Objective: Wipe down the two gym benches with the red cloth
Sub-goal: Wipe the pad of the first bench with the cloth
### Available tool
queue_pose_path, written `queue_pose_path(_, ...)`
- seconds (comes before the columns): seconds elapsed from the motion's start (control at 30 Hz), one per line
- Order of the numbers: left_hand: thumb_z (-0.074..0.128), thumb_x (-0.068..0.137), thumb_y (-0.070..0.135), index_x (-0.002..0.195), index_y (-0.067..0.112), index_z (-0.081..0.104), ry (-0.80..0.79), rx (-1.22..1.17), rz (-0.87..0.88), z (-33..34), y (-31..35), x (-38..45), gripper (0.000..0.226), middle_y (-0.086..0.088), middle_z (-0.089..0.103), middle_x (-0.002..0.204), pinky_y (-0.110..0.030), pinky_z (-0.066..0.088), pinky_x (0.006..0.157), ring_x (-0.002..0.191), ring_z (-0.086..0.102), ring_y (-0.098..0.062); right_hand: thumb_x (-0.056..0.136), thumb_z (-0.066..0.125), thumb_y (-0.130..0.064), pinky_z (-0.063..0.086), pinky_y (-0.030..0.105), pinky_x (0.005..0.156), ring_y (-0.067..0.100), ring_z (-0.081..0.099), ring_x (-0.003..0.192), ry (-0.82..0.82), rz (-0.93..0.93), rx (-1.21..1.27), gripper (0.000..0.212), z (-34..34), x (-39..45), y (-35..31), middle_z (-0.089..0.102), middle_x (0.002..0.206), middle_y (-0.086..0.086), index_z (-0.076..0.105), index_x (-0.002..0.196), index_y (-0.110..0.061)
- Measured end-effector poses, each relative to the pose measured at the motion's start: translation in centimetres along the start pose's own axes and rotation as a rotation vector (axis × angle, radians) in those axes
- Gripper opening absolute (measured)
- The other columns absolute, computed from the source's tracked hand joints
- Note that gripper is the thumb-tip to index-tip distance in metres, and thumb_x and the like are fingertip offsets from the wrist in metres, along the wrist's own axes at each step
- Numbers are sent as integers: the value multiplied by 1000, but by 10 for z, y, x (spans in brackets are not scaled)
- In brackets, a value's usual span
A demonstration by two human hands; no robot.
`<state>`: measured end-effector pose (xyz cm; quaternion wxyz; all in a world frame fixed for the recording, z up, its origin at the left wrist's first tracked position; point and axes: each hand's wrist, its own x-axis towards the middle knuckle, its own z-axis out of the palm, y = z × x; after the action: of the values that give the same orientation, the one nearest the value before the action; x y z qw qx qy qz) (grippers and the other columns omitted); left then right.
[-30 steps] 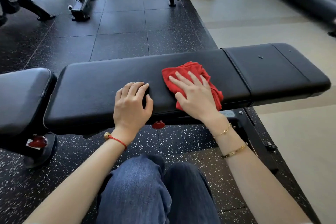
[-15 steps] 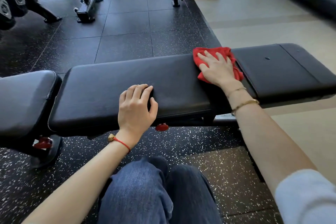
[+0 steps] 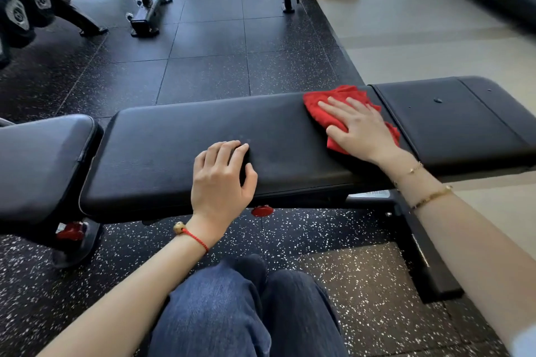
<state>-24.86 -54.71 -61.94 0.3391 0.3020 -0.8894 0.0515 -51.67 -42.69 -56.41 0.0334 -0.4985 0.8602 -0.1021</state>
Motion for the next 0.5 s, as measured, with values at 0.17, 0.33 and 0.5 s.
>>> queue_pose_path(0.17,50,92,29,117,14,69,-4,10,-3,0,0,0,35,-2,67,119,-42,45,99,112,61,-26,96,35,-44,9,46,119,24,20,146,-26,127,-8,52,7,63,-25,24,159,-14,29,148,-43)
queue_pose_path(0.33,51,91,28,116,14,69,1,5,-10,-1,1,0,34,-2,68,118,-41,45,97,111,61,-25,97,37,-44,12,43,119,21,21,147,-36,-151,-46,53,25,49,-103,24,159,-14,28,149,-44)
queue_pose_path(0.5,49,91,28,118,13,67,-35,-8,-21,-4,1,1,36,-2,67,122,-41,45,100,114,61,-25,94,41,-41,12,40,120,16,20,147,-27,-337,56,54,25,-4,-101,29,157,-17,33,147,-44)
